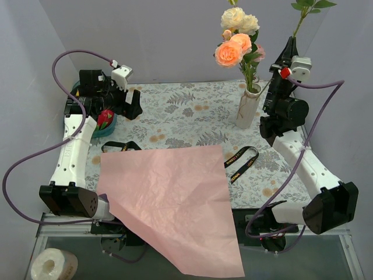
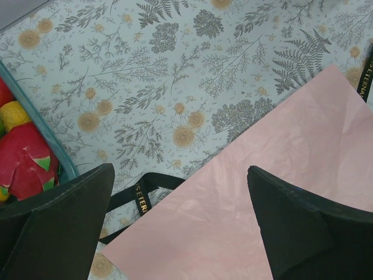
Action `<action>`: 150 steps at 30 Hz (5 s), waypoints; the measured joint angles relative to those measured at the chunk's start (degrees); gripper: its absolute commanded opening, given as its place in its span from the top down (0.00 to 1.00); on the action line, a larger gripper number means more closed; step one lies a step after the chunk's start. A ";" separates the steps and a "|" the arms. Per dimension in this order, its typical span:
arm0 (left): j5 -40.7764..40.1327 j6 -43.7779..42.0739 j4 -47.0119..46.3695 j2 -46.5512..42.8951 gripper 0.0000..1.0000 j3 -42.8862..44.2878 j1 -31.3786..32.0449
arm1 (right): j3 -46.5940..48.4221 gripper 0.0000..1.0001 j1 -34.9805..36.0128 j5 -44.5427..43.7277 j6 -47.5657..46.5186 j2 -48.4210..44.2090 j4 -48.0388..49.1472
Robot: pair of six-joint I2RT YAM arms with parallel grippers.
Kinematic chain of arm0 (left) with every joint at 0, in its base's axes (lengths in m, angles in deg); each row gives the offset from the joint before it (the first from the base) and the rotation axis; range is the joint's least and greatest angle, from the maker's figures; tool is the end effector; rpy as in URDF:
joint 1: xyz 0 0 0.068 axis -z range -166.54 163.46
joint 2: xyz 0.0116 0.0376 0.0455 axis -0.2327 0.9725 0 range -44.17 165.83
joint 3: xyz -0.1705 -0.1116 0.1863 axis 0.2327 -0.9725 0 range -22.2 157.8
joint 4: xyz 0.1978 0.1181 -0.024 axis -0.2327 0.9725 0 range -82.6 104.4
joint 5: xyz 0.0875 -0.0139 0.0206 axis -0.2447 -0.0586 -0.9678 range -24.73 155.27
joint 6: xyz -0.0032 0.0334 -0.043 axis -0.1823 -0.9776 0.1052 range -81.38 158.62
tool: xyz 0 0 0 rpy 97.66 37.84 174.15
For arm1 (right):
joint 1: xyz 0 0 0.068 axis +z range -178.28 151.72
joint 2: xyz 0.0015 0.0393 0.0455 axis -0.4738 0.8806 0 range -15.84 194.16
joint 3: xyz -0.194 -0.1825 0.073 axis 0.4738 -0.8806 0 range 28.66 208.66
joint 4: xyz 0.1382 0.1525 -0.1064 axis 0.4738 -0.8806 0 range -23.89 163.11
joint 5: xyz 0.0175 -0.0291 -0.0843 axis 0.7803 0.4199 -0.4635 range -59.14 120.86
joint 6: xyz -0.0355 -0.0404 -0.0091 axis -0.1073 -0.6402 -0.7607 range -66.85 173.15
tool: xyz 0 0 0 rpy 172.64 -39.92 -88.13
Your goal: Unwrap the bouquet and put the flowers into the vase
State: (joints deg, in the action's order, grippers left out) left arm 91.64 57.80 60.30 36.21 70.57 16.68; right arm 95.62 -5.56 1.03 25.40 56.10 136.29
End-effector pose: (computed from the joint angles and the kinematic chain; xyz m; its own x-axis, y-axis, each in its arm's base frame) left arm 0.2503 -0.0304 0.4121 -0.7398 -0.2532 -0.6234 0.1530 0.8389 -0.5223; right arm 0.2007 0.0643 0.4990 0.7372 -0.1292 -0.6633 0.2825 0.9506 0.1288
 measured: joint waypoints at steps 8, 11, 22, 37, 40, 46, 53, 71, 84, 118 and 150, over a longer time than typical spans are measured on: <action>0.13 -1.57 0.59 1.09 0.02 -0.44 0.00 | 0.02 0.99 -0.98 1.36 -0.85 5.86 5.27; 1.07 -2.12 0.66 1.09 0.02 -0.46 0.00 | 0.02 0.99 -1.49 1.73 -1.33 7.06 7.56; 1.53 -4.13 1.27 2.75 0.02 -0.76 0.00 | 1.27 0.99 -3.69 3.34 -1.05 9.64 9.33; 3.82 -7.02 4.48 6.43 0.02 2.62 0.00 | -3.15 0.99 -3.85 2.78 0.76 9.68 10.36; 4.07 -6.99 4.50 6.45 0.02 2.36 0.00 | -3.15 0.99 -3.87 3.10 1.70 9.68 10.32; 4.17 -6.99 4.26 6.45 0.02 1.18 0.00 | 0.13 0.99 -2.93 4.70 2.43 10.95 10.47; 4.26 -7.23 3.67 6.43 0.02 -0.72 0.00 | 3.78 0.99 -1.36 6.14 1.38 15.58 11.04; 4.11 -7.89 2.23 9.07 0.02 -2.75 0.00 | 9.57 0.99 -1.33 7.48 -3.26 20.50 9.86; 4.15 -7.91 1.90 9.11 0.02 -4.22 0.00 | 11.58 0.99 -1.33 8.90 -4.04 18.38 11.19; 4.15 -7.30 4.00 11.98 0.02 0.33 0.00 | 1.60 0.53 -0.09 -14.10 11.23 16.11 -18.45; 2.49 6.38 -2.01 -1.79 0.02 -7.13 0.00 | -16.28 0.02 3.67 16.94 38.47 -26.16 -82.99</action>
State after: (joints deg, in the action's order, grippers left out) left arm 94.14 64.18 58.29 34.42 63.45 16.68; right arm 79.34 -1.89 17.97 63.87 29.94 53.30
